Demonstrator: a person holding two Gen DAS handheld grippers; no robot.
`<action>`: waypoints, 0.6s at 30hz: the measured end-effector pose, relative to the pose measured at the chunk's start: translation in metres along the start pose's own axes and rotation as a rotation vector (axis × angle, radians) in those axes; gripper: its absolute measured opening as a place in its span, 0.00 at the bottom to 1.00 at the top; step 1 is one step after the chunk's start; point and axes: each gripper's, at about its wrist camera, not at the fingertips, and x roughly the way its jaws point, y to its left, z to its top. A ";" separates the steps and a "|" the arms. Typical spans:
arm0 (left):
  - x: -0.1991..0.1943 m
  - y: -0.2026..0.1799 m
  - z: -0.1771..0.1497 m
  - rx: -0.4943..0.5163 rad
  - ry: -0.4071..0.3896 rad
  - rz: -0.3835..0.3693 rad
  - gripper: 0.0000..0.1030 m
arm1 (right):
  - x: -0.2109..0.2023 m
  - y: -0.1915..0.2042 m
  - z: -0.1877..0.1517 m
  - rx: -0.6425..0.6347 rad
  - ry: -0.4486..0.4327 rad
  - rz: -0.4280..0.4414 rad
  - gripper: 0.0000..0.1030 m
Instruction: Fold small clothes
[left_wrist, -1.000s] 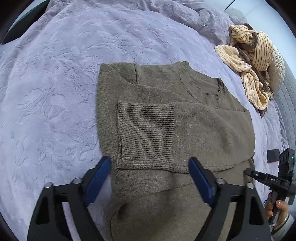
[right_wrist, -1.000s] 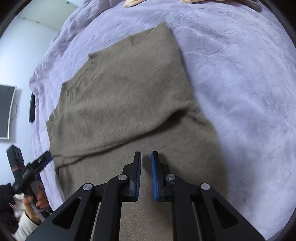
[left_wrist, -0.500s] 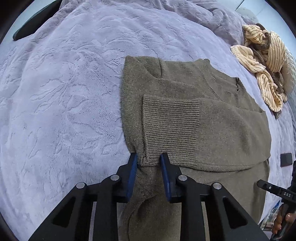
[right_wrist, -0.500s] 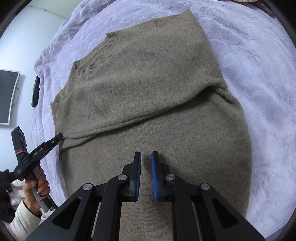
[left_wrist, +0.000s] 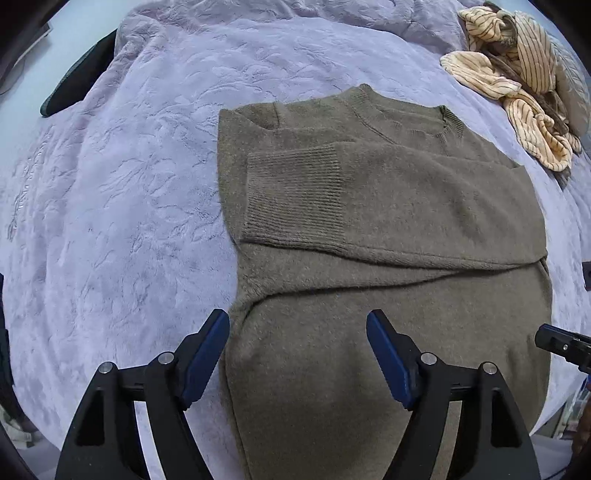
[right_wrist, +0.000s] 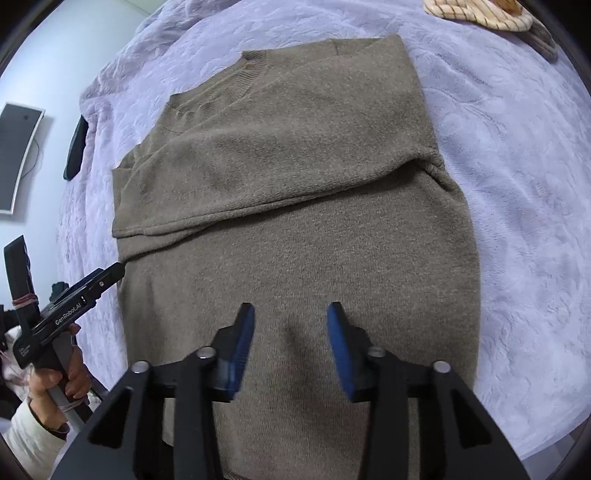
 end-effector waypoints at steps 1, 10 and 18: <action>-0.001 -0.005 -0.002 -0.003 0.012 0.006 0.75 | -0.002 0.001 -0.002 -0.011 0.003 0.001 0.48; -0.015 -0.046 -0.032 -0.011 0.065 0.034 0.75 | -0.013 0.001 -0.017 -0.095 0.046 -0.018 0.69; -0.027 -0.077 -0.058 -0.049 0.095 0.043 0.99 | -0.025 -0.021 -0.037 -0.114 0.074 -0.023 0.77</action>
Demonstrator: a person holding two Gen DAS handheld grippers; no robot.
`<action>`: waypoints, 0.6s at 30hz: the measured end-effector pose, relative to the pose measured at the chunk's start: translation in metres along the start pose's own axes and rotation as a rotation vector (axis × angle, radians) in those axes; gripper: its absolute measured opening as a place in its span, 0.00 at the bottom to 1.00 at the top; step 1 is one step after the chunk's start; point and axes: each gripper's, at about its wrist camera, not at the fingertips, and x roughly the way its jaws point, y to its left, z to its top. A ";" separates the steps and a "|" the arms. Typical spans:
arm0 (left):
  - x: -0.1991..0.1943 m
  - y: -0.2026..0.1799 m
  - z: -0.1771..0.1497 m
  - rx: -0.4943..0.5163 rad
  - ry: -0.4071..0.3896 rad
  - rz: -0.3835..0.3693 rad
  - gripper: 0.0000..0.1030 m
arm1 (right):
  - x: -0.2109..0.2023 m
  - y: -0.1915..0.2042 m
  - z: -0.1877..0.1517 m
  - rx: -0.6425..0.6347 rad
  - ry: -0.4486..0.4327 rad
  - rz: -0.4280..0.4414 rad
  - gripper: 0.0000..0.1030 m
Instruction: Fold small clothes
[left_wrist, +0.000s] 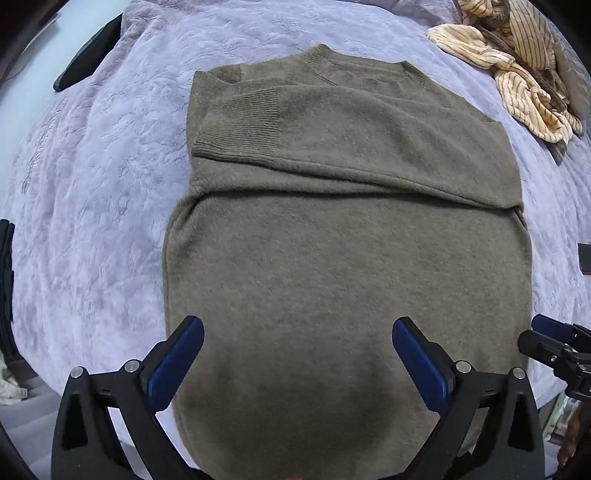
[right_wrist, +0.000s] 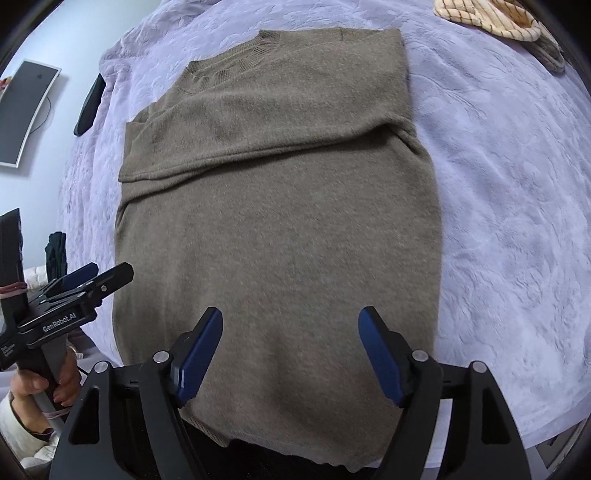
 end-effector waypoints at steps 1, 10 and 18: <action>-0.001 -0.003 -0.003 -0.002 0.003 0.004 0.99 | -0.001 -0.003 -0.003 0.001 0.006 -0.001 0.77; -0.012 -0.015 -0.027 -0.035 0.025 0.055 0.99 | -0.001 -0.023 -0.020 0.002 0.035 -0.012 0.81; -0.026 -0.010 -0.044 -0.018 0.023 0.093 0.99 | -0.003 -0.012 -0.026 -0.003 0.002 -0.007 0.82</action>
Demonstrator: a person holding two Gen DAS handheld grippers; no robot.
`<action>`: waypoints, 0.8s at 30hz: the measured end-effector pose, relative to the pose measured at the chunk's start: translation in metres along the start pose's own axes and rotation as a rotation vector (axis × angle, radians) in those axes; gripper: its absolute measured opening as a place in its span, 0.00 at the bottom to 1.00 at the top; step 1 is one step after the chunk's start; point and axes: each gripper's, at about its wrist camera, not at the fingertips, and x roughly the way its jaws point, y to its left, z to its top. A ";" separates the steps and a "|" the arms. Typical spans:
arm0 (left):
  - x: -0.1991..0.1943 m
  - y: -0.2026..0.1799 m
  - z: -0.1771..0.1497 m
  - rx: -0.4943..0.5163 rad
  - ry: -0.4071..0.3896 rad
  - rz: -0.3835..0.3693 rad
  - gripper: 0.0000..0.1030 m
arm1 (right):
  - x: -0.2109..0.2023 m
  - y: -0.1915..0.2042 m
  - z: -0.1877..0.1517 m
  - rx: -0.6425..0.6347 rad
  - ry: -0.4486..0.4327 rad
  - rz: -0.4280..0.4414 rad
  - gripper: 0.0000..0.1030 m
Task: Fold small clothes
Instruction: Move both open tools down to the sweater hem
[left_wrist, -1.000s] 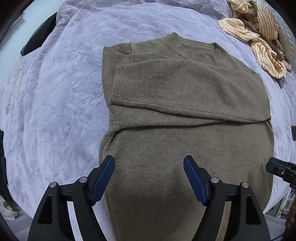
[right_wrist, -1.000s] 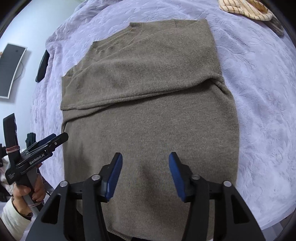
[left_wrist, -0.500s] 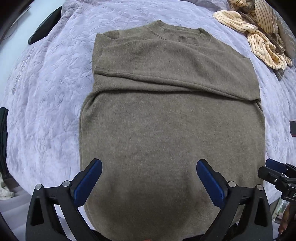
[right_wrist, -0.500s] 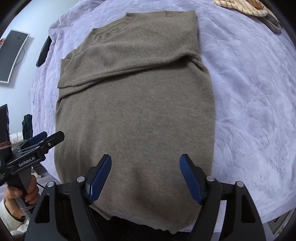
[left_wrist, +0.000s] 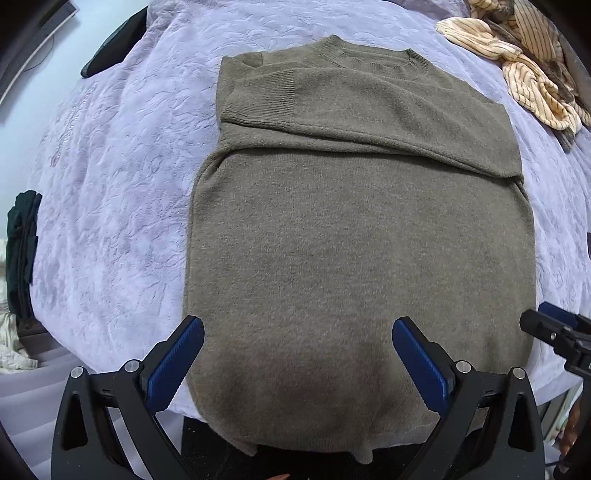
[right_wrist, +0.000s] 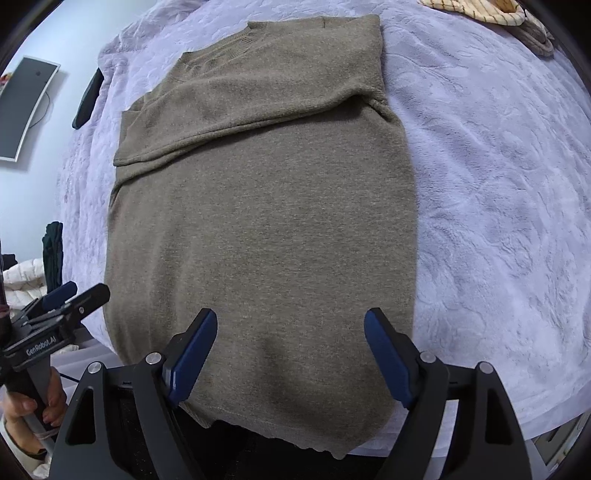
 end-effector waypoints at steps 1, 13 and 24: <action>-0.002 0.002 -0.004 0.009 -0.006 -0.003 0.99 | 0.000 0.002 -0.001 -0.001 -0.005 0.002 0.82; 0.002 0.026 -0.048 0.049 -0.016 -0.077 0.99 | 0.003 0.031 -0.050 0.029 -0.012 -0.032 0.82; 0.021 0.071 -0.093 -0.006 0.026 -0.181 0.99 | 0.006 0.020 -0.108 0.133 -0.007 -0.041 0.82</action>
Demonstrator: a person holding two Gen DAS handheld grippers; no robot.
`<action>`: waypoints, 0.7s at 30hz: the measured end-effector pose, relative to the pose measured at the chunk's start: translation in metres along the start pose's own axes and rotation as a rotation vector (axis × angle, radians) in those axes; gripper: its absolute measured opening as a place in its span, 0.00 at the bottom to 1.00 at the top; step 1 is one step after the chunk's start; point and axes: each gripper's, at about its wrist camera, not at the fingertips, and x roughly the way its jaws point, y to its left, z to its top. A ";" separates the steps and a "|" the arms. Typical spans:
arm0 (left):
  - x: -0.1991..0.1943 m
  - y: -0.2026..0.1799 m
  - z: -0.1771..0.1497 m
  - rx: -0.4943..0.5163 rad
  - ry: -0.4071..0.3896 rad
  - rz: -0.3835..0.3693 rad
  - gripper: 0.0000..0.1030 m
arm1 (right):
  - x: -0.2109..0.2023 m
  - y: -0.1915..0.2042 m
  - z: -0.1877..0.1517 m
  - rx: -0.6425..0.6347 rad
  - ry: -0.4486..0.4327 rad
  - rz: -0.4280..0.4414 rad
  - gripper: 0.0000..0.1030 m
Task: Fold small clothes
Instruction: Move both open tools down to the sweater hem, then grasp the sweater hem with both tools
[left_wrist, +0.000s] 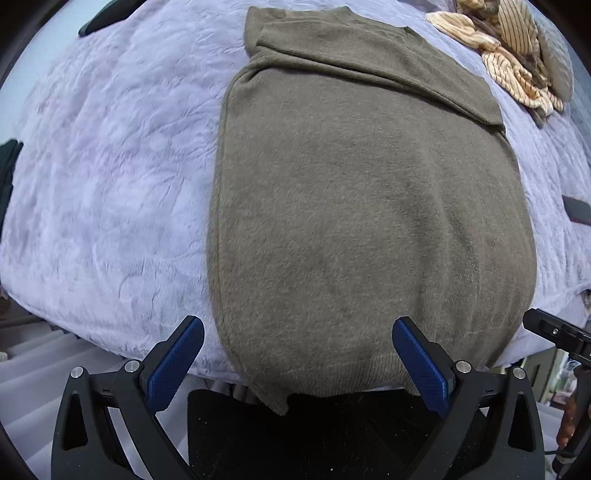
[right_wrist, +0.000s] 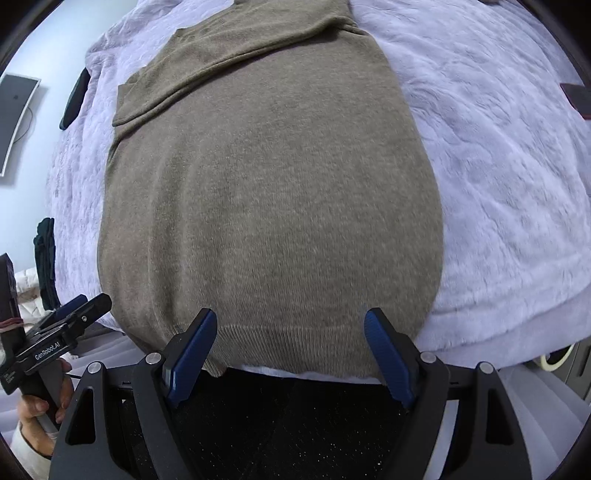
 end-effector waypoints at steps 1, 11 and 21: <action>0.001 0.006 -0.001 -0.011 0.000 -0.023 0.99 | 0.000 -0.003 -0.003 0.008 -0.004 0.002 0.82; 0.017 0.032 -0.026 0.062 0.049 -0.148 0.99 | 0.013 -0.030 -0.026 0.125 0.025 0.036 0.82; 0.042 0.034 -0.044 0.043 0.095 -0.206 0.99 | 0.018 -0.058 -0.024 0.123 0.005 0.011 0.82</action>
